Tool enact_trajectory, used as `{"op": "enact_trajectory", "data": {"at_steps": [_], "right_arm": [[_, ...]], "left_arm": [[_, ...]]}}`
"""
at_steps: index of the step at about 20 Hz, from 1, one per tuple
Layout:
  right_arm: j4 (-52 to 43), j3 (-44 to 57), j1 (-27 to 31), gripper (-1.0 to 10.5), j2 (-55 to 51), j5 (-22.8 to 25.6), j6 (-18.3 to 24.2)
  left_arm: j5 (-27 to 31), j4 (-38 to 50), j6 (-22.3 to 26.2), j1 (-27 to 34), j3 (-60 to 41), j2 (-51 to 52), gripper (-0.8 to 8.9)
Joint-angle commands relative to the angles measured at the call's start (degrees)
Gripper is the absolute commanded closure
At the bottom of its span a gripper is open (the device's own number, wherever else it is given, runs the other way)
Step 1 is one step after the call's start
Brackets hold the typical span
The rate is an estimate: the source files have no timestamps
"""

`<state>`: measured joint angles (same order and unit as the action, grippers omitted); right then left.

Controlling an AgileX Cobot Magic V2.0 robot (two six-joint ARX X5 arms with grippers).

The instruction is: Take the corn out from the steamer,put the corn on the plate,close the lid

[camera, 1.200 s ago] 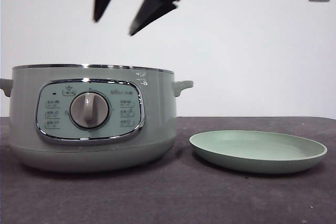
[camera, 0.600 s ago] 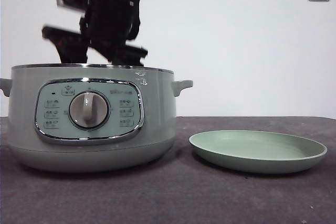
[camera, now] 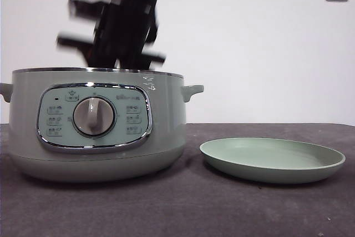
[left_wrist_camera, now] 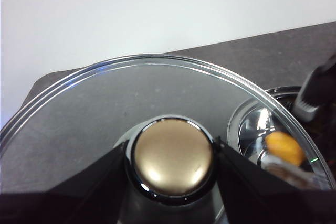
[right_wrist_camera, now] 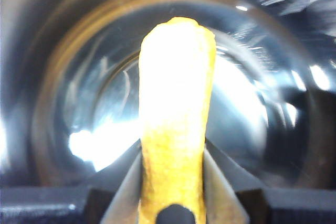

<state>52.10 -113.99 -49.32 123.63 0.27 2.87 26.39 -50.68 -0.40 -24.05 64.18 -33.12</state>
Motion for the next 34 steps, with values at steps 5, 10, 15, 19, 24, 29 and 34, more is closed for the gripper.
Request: {"op": "enact_trajectory", "data": {"at_steps": [5, 10, 15, 19, 24, 29, 34], "right_arm": [[20.41, -0.09, 7.48, 9.6, -16.81, 1.55, -0.55], [26.77, 0.04, 15.17, 9.6, -20.31, 2.23, -2.29], [26.82, 9.79, 19.65, 9.6, -20.46, 3.21, -3.52], [21.2, 22.77, 20.9, 9.6, -20.46, 3.28, -4.5], [2.58, 37.48, 20.72, 9.6, -20.48, 4.13, -5.62], [-10.01, 45.13, 20.37, 9.6, -20.48, 7.69, -5.84], [-13.44, 47.74, 20.37, 8.0, -20.46, 7.61, -5.86]], "left_arm": [[-7.17, 8.09, 0.7, 0.0, 0.79, -5.92, 8.22], [-13.64, 13.38, 0.63, 0.0, 0.79, -11.02, 8.22], [-16.44, 14.27, 0.44, -0.04, 0.79, -14.4, 8.22], [-17.66, 15.72, 0.39, -0.04, 0.79, -15.65, 8.22], [-17.86, 16.37, -0.04, -0.04, 0.79, -17.11, 8.22], [-17.81, 16.39, -0.04, -0.04, 0.79, -17.92, 8.22], [-17.81, 16.39, -0.07, -0.04, 0.79, -18.71, 8.22]]}}
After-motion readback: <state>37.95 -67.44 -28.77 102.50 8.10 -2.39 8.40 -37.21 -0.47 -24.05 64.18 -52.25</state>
